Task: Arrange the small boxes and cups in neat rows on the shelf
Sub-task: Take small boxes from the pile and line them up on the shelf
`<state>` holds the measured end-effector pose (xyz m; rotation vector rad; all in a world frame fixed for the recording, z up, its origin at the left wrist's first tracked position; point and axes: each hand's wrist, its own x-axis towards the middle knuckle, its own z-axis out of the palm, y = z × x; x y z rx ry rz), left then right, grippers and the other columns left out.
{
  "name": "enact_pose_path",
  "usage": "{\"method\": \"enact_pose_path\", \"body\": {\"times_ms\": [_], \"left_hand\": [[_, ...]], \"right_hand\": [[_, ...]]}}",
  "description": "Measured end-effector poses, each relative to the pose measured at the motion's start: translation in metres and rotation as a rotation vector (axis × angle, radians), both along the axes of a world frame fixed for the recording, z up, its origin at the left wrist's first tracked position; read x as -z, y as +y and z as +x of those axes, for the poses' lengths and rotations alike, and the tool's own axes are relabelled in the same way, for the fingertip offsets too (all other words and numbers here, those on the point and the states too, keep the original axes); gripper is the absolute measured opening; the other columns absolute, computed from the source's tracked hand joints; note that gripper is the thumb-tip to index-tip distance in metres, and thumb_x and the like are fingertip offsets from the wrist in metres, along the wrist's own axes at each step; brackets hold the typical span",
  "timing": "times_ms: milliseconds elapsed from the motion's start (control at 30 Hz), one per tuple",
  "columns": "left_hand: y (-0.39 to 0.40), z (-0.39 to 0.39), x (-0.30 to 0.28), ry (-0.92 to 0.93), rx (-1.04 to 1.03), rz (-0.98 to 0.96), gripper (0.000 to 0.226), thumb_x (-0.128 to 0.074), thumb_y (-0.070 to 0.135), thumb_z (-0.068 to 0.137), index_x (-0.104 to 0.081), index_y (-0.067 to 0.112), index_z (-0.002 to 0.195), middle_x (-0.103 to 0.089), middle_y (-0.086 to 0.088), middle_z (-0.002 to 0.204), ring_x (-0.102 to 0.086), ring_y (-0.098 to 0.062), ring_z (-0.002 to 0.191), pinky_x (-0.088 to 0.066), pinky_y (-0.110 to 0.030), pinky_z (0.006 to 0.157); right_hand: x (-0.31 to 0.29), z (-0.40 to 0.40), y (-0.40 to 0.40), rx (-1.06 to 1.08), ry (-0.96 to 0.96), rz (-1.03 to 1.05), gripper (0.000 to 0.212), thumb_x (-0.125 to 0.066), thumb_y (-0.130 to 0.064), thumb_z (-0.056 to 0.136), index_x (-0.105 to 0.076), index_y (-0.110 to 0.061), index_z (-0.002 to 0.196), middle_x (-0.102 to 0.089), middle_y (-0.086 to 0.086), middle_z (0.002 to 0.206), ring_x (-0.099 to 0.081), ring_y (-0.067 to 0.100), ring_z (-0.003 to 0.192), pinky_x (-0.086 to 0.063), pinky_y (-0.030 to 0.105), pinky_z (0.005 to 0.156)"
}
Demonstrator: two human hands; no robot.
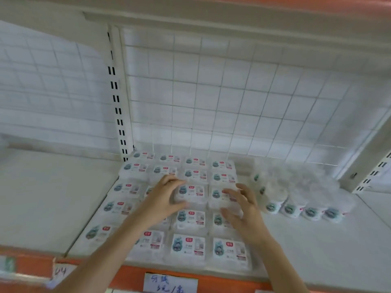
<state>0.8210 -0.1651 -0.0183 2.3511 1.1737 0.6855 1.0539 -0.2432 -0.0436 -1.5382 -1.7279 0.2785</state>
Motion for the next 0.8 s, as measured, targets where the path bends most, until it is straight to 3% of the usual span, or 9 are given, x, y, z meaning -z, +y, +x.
{"method": "enact_pose_path", "body": {"times_ms": [67, 200, 267, 367, 433, 500, 600, 700, 800], "left_hand": [[0.002, 0.001, 0.001, 0.004, -0.006, -0.006, 0.063, -0.065, 0.042, 0.079, -0.042, 0.023, 0.135, -0.033, 0.015, 0.115, -0.037, 0.0, 0.104, -0.034, -0.023, 0.102], [0.001, 0.002, 0.005, -0.001, -0.001, 0.021, 0.061, -0.065, 0.037, 0.081, -0.041, 0.021, 0.135, -0.033, 0.012, 0.114, -0.037, -0.001, 0.097, -0.034, -0.022, 0.1], [0.001, 0.002, 0.007, -0.003, -0.001, 0.03, 0.062, -0.065, 0.037, 0.081, -0.04, 0.021, 0.136, -0.035, 0.007, 0.12, -0.037, -0.002, 0.105, -0.032, -0.022, 0.104], [0.002, 0.003, 0.009, -0.026, -0.007, 0.026, 0.063, -0.065, 0.037, 0.08, -0.041, 0.021, 0.136, -0.036, 0.004, 0.124, -0.037, -0.003, 0.108, -0.029, -0.02, 0.104], [0.002, 0.003, 0.01, -0.026, -0.01, 0.033, 0.063, -0.065, 0.038, 0.08, -0.04, 0.021, 0.136, -0.036, 0.004, 0.122, -0.036, -0.002, 0.107, -0.027, -0.017, 0.101], [0.001, 0.003, 0.01, -0.02, -0.009, 0.039, 0.064, -0.064, 0.037, 0.081, -0.039, 0.02, 0.137, -0.036, 0.003, 0.123, -0.035, -0.001, 0.106, -0.026, -0.014, 0.099], [0.002, 0.003, 0.011, -0.02, -0.004, 0.049, 0.065, -0.064, 0.037, 0.081, -0.038, 0.02, 0.138, -0.037, 0.002, 0.123, -0.035, -0.001, 0.105, -0.026, -0.015, 0.099], [0.004, 0.004, 0.012, -0.024, -0.003, 0.034, 0.066, -0.064, 0.038, 0.08, -0.037, 0.021, 0.138, -0.037, 0.003, 0.122, -0.035, -0.001, 0.105, -0.026, -0.015, 0.099], [0.006, 0.004, 0.012, -0.029, -0.002, 0.024, 0.067, -0.065, 0.038, 0.079, -0.038, 0.021, 0.137, -0.036, 0.003, 0.121, -0.035, -0.001, 0.104, -0.026, -0.015, 0.098]], "right_hand": [[0.004, 0.0, 0.001, 0.023, 0.006, -0.002, 0.039, -0.062, -0.035, 0.08, -0.05, -0.034, 0.116, -0.029, -0.006, 0.133, -0.036, 0.009, 0.121, -0.026, -0.002, 0.087], [0.002, -0.002, 0.0, 0.052, 0.084, -0.002, 0.034, -0.066, -0.027, 0.083, -0.05, -0.035, 0.113, -0.026, -0.021, 0.128, -0.036, 0.005, 0.118, -0.027, 0.001, 0.094], [0.002, -0.003, 0.0, 0.036, 0.121, -0.034, 0.032, -0.064, -0.028, 0.084, -0.05, -0.037, 0.113, -0.027, -0.027, 0.129, -0.037, 0.008, 0.124, -0.035, 0.02, 0.103], [0.002, -0.004, -0.001, 0.025, 0.198, -0.079, 0.032, -0.063, -0.036, 0.084, -0.05, -0.045, 0.112, -0.038, -0.013, 0.139, -0.031, 0.012, 0.135, -0.041, 0.044, 0.103], [0.001, -0.005, -0.001, 0.038, 0.233, -0.1, 0.033, -0.063, -0.032, 0.085, -0.051, -0.044, 0.113, -0.034, -0.013, 0.143, -0.027, -0.003, 0.133, -0.043, 0.033, 0.102], [0.001, -0.007, -0.002, 0.044, 0.252, -0.109, 0.035, -0.063, -0.025, 0.086, -0.051, -0.037, 0.117, -0.029, -0.017, 0.141, -0.016, -0.011, 0.131, -0.034, 0.024, 0.107], [0.004, -0.007, 0.0, 0.03, 0.248, -0.115, 0.035, -0.059, -0.023, 0.089, -0.048, -0.035, 0.12, -0.025, -0.017, 0.141, -0.01, 0.001, 0.139, -0.026, 0.032, 0.113], [0.006, -0.008, 0.001, -0.002, 0.275, -0.161, 0.03, -0.057, -0.036, 0.089, -0.047, -0.047, 0.115, -0.024, -0.016, 0.147, -0.017, 0.01, 0.141, -0.032, 0.041, 0.111], [0.009, -0.008, 0.003, -0.004, 0.329, -0.162, 0.029, -0.056, -0.034, 0.089, -0.048, -0.047, 0.113, -0.026, -0.012, 0.148, -0.029, 0.008, 0.135, -0.04, 0.028, 0.104]]}}
